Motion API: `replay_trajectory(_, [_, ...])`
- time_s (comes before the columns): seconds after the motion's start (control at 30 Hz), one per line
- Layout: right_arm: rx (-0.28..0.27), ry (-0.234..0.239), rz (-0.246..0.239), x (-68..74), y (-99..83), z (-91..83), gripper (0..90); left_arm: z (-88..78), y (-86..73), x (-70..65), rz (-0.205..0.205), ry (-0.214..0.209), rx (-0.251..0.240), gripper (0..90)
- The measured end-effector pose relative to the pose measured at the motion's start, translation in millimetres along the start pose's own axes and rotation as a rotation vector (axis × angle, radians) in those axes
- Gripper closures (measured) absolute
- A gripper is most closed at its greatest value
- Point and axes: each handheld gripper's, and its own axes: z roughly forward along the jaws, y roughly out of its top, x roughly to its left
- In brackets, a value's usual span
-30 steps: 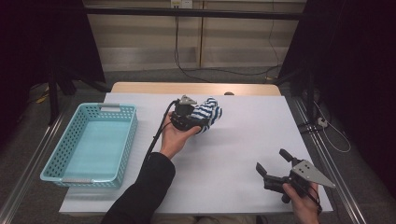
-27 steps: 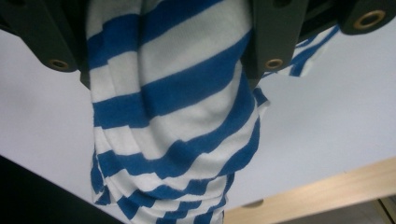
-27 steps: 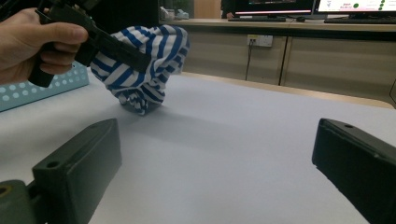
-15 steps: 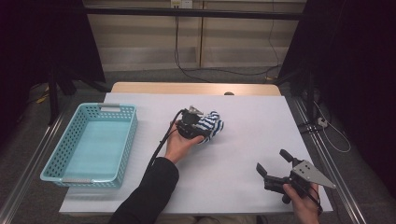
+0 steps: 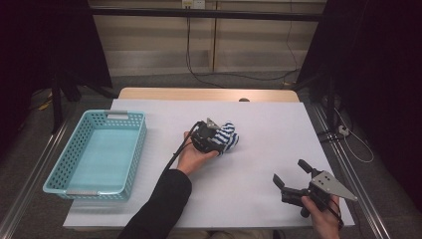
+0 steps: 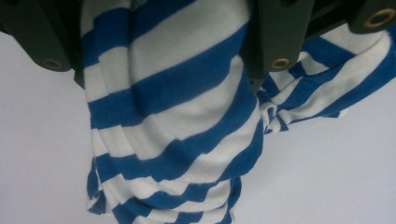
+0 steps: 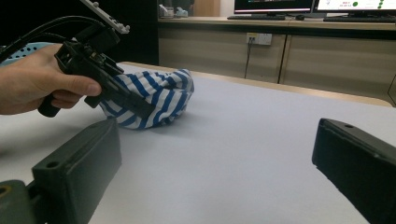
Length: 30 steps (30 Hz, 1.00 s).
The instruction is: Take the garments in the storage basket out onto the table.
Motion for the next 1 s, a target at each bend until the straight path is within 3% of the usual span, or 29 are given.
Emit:
replay_trajectory(0.2, [0.003,-0.002,-0.001,0.6,-0.3,0.1,0.7,2.6,-4.1,-6.0,0.037,0.019,-0.014,43.2])
replay_trajectory(0.37, [0.004,0.001,-0.001,0.1,-0.3,0.2,0.7,1.6,-4.7,-3.4,0.030,-0.010,-0.034,37.2])
replay_trajectory(0.5, [0.005,0.001,0.000,-0.3,-0.4,0.6,0.7,1.8,-5.3,-3.9,0.003,-0.034,-0.056,25.0])
replay_trajectory(0.63, [0.004,-0.001,0.000,-0.4,-0.3,0.0,0.5,-0.7,-5.6,-4.2,-0.042,-0.086,-0.082,14.1])
replay_trajectory(0.7, [0.003,-0.002,0.005,-0.5,-0.3,0.0,0.5,-2.7,-5.7,-2.9,-0.036,-0.101,-0.098,11.8])
replay_trajectory(0.87, [-0.001,-0.001,0.008,-0.2,0.0,1.1,0.5,-10.1,-5.7,-0.5,-0.092,-0.112,-0.124,7.0])
replay_trajectory(1.0, [0.002,0.001,0.009,0.0,0.4,2.9,0.5,-18.9,-5.7,-2.0,-0.057,-0.097,-0.156,3.5])
